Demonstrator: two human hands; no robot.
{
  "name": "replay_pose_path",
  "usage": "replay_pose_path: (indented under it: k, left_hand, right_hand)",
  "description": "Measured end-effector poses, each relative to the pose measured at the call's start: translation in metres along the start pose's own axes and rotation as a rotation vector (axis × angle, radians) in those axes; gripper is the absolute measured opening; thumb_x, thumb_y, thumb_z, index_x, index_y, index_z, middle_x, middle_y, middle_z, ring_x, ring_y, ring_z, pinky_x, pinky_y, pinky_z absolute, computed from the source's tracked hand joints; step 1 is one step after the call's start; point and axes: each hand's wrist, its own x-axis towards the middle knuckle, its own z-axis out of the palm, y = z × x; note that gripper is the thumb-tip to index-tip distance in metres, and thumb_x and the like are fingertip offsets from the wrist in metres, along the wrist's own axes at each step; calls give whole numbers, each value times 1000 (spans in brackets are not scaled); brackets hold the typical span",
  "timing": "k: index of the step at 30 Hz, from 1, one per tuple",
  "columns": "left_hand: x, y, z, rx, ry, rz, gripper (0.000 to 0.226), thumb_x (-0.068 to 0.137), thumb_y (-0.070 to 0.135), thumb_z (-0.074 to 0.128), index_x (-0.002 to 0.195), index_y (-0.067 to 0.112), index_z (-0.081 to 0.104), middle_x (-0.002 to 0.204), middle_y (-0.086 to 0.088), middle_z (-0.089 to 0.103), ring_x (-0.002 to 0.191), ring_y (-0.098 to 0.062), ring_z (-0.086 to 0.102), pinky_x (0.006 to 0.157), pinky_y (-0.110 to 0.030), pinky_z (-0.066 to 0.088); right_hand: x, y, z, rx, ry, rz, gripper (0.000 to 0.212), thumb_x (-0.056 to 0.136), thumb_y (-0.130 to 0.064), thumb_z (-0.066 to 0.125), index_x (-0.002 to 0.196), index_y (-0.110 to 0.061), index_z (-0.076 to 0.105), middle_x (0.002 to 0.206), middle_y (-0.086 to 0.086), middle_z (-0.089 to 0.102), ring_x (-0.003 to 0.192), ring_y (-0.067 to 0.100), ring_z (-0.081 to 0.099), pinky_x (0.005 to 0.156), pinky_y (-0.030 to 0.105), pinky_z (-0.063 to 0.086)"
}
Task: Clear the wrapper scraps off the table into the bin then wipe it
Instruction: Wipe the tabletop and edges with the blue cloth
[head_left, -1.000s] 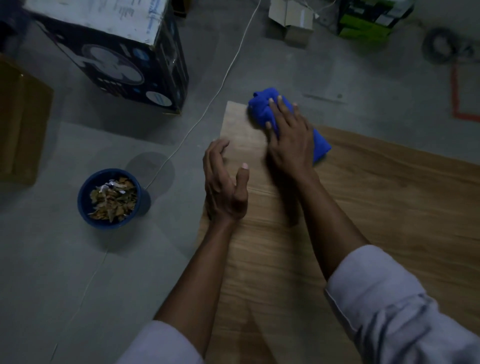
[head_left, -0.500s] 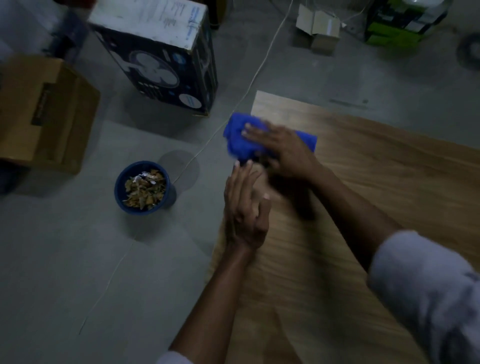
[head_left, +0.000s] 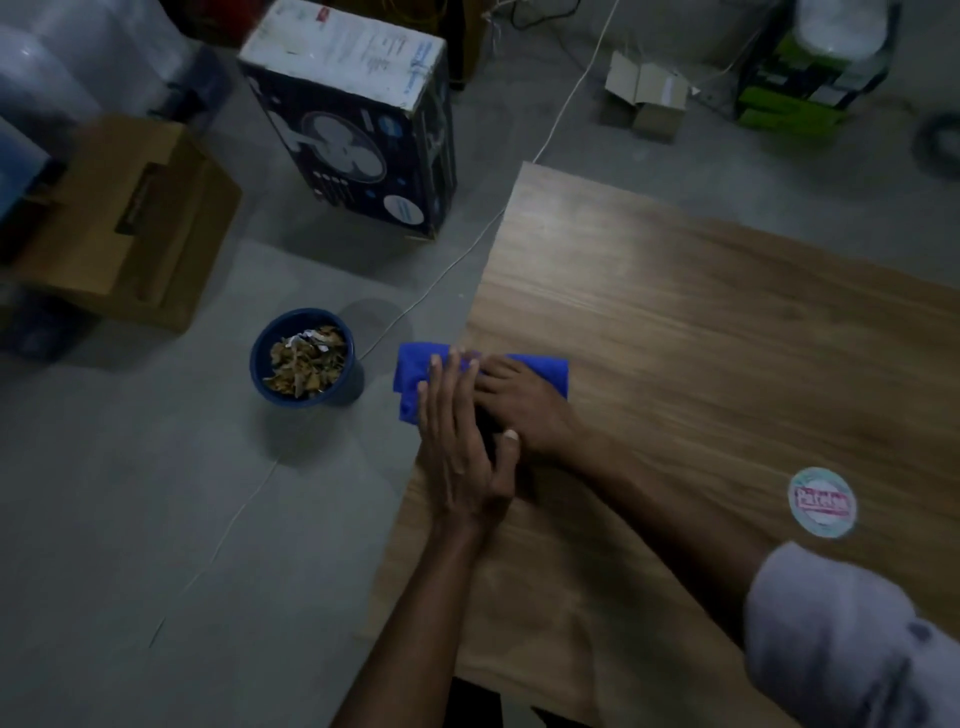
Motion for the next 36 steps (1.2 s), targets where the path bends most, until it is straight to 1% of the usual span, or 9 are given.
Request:
replay_pose_path:
  k: [4,10,15,19,22,26,29,33,36]
  left_hand:
    - [-21,-3,-4,58,-81,-25,74,95,40,49,157,4,32,169,-9,20,158,-26,11,126,-53,18]
    - [-33,-7,-8,54,-75,-60,72,97,39,52,158,9,29,169,-7,21,158,-22,10,126,-51,18]
    - [-46,6,-17,19,66,-24,65,97,34,51,151,-1,40,164,-17,30,156,-31,19,126,-51,18]
    - [-76,33,-12,-161,239,-437,55,110,29,36,157,1,29,167,-22,18,154,-35,26,126,-50,22]
    - [-115,16,-27,96,22,61,54,97,28,52,143,0,50,161,-21,34,154,-35,24,124,-54,20]
    - [-115,9,-35,160,6,-15,57,98,30,50,148,2,46,163,-14,34,155,-29,22,125,-51,22]
    - [-114,3,-37,146,55,-71,58,100,35,47,148,3,45,163,-12,35,155,-25,22,125,-46,22]
    - [-128,-1,-45,39,148,-157,61,98,35,51,149,4,43,161,-7,34,154,-24,24,122,-51,26]
    - [-130,-1,-53,-46,165,-142,67,92,35,60,146,-1,44,160,-11,36,152,-29,29,118,-57,30]
  right_hand:
    - [17,48,-38,27,122,249,64,93,-17,56,153,-35,41,155,-3,49,144,14,41,122,42,30]
    - [50,86,-58,-61,219,609,58,105,-28,51,159,-33,30,166,-7,28,155,27,22,125,46,20]
    - [1,-30,12,91,193,314,52,99,-20,53,150,-23,49,153,-3,49,144,11,39,121,35,26]
    - [-58,-74,87,173,-23,118,54,99,-23,39,147,-2,50,159,16,41,151,30,31,125,50,22]
    - [-55,-64,46,32,-15,-85,49,100,-22,50,148,-11,51,157,9,46,146,27,40,122,45,30]
    - [-40,-2,-14,3,234,343,61,100,-46,49,157,-39,29,161,-2,40,146,22,39,121,49,30]
    - [-36,36,-32,-83,290,672,61,105,-56,33,161,-34,21,168,-6,22,156,27,16,126,47,15]
    - [-23,10,-15,-116,296,725,58,106,-52,33,161,-34,24,169,-10,20,157,28,11,126,49,12]
    - [-43,-57,26,-47,260,523,57,102,-40,45,157,-32,36,165,-7,31,155,31,20,123,53,21]
